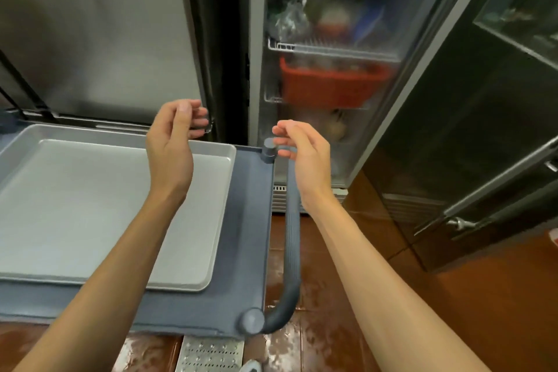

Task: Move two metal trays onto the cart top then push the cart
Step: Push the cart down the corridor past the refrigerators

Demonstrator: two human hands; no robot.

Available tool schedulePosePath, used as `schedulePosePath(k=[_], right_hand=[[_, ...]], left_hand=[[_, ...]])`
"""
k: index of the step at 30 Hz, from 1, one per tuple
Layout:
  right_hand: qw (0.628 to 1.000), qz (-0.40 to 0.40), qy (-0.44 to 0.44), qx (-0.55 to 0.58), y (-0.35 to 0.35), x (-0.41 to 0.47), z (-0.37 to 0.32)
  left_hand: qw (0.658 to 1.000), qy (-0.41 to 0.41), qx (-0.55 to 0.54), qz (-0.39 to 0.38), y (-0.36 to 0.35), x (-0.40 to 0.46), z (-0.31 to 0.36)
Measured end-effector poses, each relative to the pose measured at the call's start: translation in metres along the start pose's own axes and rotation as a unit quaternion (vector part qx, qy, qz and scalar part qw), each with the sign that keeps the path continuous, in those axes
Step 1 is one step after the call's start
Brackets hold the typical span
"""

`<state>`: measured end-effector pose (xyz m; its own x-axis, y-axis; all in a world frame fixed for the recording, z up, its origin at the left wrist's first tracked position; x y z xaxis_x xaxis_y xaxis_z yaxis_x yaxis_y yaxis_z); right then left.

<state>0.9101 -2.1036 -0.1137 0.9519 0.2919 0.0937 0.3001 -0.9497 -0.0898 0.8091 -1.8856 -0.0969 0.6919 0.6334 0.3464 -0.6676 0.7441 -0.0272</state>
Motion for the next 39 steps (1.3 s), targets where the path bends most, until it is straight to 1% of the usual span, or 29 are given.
schedulePosePath(k=[6, 10, 12, 17, 21, 24, 26, 29, 32, 35, 36, 37, 39], right_hand=[[0.997, -0.079, 0.010, -0.015, 0.013, 0.063, 0.009], [0.988, -0.153, -0.007, 0.010, 0.004, 0.102, 0.022], [0.981, -0.194, -0.020, 0.015, -0.002, 0.113, 0.028], [0.952, -0.304, -0.008, -0.030, -0.015, 0.120, 0.040], [0.931, -0.358, 0.014, -0.074, -0.025, 0.114, 0.050], [0.919, -0.382, 0.041, -0.093, -0.030, 0.115, 0.058], [0.916, -0.388, 0.041, -0.092, -0.031, 0.118, 0.069], [0.899, -0.422, 0.043, -0.110, -0.036, 0.117, 0.094], [0.864, -0.474, 0.076, -0.152, -0.041, 0.112, 0.120], [0.809, -0.521, 0.121, -0.243, -0.035, 0.106, 0.155], [0.781, -0.537, 0.154, -0.280, -0.031, 0.102, 0.166], [0.744, -0.550, 0.205, -0.319, -0.027, 0.097, 0.173], [0.650, -0.564, 0.323, -0.393, -0.020, 0.085, 0.184]], left_hand=[[0.997, 0.008, 0.052, 0.064, -0.021, 0.012, -0.014], [0.985, -0.003, 0.085, 0.153, -0.021, 0.004, -0.008], [0.973, 0.006, 0.106, 0.204, -0.022, -0.012, -0.006], [0.935, 0.041, 0.127, 0.330, -0.026, -0.080, -0.010], [0.903, 0.078, 0.143, 0.398, -0.029, -0.131, -0.017], [0.885, 0.096, 0.164, 0.426, -0.034, -0.155, -0.026], [0.878, 0.121, 0.174, 0.430, -0.040, -0.166, -0.040], [0.867, 0.162, 0.193, 0.430, -0.056, -0.185, -0.066], [0.848, 0.201, 0.262, 0.414, -0.077, -0.196, -0.086], [0.812, 0.265, 0.375, 0.360, -0.103, -0.206, -0.110], [0.790, 0.298, 0.420, 0.333, -0.113, -0.211, -0.120], [0.767, 0.328, 0.465, 0.296, -0.122, -0.215, -0.130], [0.720, 0.366, 0.551, 0.212, -0.140, -0.217, -0.147]])
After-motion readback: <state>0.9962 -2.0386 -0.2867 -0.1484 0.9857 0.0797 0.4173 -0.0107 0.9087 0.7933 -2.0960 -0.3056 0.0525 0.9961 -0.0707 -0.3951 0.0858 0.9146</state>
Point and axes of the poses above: each hand's wrist, its own x-axis towards the middle knuckle, its own y-axis out of the back of the hand, z = x × y, the point moved 10 cm from there along x, towards the middle knuckle, and after that the axes turned 4 degrees about -z, right-handed, at the moved point
